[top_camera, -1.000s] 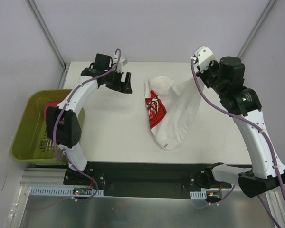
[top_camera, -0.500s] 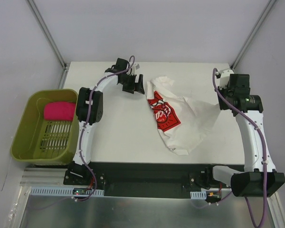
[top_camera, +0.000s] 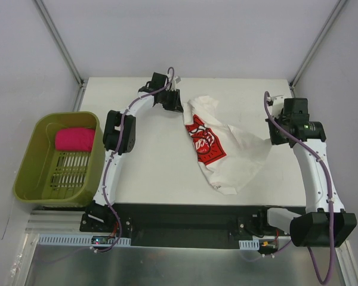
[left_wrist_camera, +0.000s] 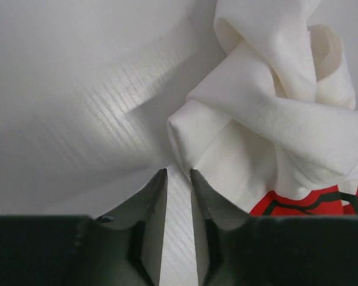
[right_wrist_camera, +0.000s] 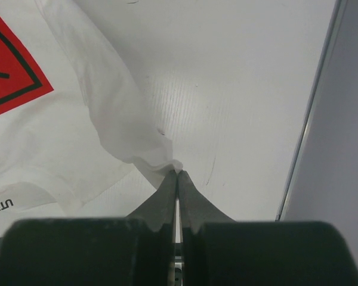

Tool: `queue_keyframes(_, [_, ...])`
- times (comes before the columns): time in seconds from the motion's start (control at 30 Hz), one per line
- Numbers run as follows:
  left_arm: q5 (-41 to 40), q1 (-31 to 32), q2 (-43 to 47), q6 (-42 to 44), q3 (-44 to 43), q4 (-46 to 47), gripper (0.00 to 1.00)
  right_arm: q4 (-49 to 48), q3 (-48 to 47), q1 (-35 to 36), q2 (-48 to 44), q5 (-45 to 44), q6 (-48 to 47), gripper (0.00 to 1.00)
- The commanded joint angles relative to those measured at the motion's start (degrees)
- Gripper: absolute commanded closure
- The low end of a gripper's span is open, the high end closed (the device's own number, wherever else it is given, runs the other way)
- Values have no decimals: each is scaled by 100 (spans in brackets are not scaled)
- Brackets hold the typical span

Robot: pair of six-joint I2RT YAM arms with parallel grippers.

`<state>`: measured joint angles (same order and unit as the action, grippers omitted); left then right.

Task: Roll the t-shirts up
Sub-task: Flatten out the T-shirt at the center of the board.

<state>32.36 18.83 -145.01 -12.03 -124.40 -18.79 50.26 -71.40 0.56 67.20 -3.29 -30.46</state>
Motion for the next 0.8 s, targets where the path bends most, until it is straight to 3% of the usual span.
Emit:
queue_keyframes(0.0, [604,68,166,394,170,77,99,-174,99,-38,82,241,216,99])
queue_keyframes(0.17, [798,-90,858,606,451,-72,100,-481,153,-152,329,285,163,99])
queue_keyframes(0.33, [948,-424,2081,273,1391,-55,100,-929,56,-258,548,476,145,99])
queue_keyframes(0.37, [1026,-424,2047,124,1409,-46,76,-1061,56,-267,575,478,137,99])
queue_keyframes(0.4, [1035,-407,1969,44,1366,-29,60,-1088,3,-284,610,478,145,99])
queue_keyframes(0.47, [861,-301,1600,-97,1130,50,36,-1045,-50,-293,707,540,172,99])
queue_keyframes(0.6, [501,32,688,-203,471,173,32,-913,-112,-293,751,549,181,99])
queue_keyframes(0.77, [-54,182,105,-448,-260,270,41,-606,-261,-302,663,373,137,99])
